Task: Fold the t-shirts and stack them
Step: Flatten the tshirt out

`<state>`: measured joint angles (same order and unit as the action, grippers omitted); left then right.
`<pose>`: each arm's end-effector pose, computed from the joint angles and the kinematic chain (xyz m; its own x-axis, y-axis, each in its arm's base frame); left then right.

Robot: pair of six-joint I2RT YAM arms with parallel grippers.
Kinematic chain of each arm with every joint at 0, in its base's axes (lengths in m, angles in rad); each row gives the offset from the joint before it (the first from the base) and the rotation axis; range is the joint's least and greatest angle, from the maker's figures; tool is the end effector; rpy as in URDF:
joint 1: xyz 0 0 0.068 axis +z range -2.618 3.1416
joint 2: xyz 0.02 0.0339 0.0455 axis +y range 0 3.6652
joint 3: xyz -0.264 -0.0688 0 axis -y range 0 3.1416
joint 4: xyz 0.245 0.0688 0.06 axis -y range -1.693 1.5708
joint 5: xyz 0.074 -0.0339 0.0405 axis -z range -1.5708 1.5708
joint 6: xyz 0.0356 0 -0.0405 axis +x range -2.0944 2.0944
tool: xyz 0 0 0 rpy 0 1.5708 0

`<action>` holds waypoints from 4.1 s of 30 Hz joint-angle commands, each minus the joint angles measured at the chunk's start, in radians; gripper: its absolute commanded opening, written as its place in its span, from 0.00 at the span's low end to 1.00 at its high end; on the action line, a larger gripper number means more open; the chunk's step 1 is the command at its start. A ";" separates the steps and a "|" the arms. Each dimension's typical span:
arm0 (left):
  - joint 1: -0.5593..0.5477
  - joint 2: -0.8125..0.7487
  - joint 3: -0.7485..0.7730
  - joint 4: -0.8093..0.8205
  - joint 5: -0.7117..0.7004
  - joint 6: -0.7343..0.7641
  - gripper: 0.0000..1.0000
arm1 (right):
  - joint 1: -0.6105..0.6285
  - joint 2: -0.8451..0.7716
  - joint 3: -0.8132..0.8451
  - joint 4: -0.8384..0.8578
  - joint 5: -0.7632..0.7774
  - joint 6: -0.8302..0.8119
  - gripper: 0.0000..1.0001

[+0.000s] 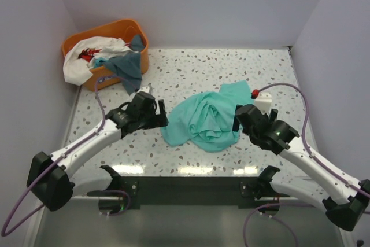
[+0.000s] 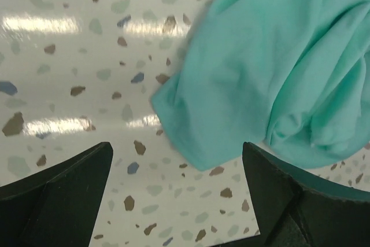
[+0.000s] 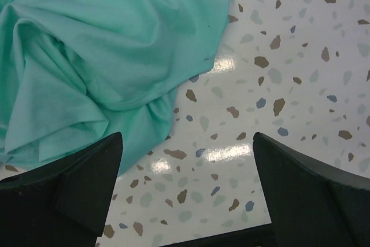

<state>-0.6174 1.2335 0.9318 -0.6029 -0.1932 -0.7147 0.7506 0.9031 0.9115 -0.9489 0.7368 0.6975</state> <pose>0.2092 -0.1402 0.2615 -0.7931 -0.2257 -0.5657 -0.0641 0.9546 -0.2910 0.1335 0.0918 0.3018 -0.5913 0.0990 -0.8004 0.2142 0.9761 -0.0375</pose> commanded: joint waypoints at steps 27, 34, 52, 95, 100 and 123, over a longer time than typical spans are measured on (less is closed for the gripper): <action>-0.067 0.204 -0.260 0.447 0.171 -0.218 0.00 | -0.247 0.456 -0.157 0.739 -0.421 -0.168 0.40; -0.068 0.028 -0.128 0.279 0.003 -0.152 0.00 | -0.247 0.321 -0.097 0.651 -0.347 -0.234 0.00; -0.068 -0.049 0.648 0.121 -0.140 0.113 0.00 | -0.247 0.043 0.612 0.363 -0.240 -0.461 0.00; 0.265 0.141 1.127 -0.057 0.017 0.110 0.00 | -0.298 0.313 1.161 0.322 -0.192 -0.616 0.00; 0.263 0.061 1.072 -0.063 0.077 0.086 0.00 | -0.297 0.208 1.090 0.340 -0.191 -0.576 0.00; 0.278 0.351 0.451 0.037 -0.032 0.046 1.00 | -0.507 0.474 0.306 0.434 -0.235 -0.352 0.93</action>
<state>-0.3435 1.7222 1.3853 -0.6159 -0.2085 -0.6689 0.2512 1.4319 1.1526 -0.5354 0.5453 0.2989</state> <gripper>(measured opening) 0.996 0.884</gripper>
